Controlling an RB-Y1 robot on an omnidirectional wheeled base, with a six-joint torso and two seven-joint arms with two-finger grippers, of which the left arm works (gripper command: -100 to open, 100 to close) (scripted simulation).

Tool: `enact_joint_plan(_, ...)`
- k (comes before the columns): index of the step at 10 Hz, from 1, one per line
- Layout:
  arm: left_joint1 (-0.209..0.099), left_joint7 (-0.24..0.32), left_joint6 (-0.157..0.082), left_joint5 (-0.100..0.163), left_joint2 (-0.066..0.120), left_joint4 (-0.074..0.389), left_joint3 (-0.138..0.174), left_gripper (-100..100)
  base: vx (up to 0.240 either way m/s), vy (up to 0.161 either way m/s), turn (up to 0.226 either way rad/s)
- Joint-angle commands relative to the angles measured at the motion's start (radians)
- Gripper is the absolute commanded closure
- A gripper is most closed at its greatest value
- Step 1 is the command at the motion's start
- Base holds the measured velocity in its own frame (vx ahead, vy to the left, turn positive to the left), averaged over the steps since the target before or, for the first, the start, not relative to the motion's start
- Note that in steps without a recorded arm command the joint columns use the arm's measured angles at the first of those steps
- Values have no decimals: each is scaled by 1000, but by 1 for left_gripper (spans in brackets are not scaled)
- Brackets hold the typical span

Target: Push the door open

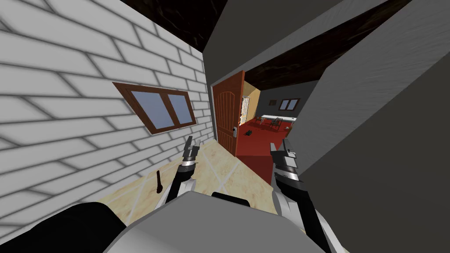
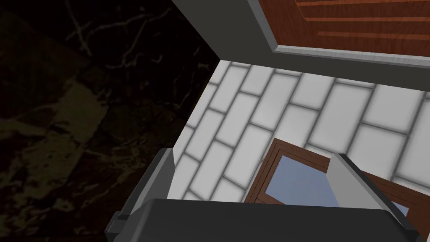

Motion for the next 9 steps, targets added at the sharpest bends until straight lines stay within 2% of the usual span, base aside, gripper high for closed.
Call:
enact_joint_plan(1,-19,2,10,0,11,33,-12,-100,192,0,-80)
enact_joint_plan(6,-89,12,46,-2,44,155,-55,-100,163,48,-110)
enact_joint_plan(9,-121,16,62,-2,56,210,-75,-100,115,36,-79)
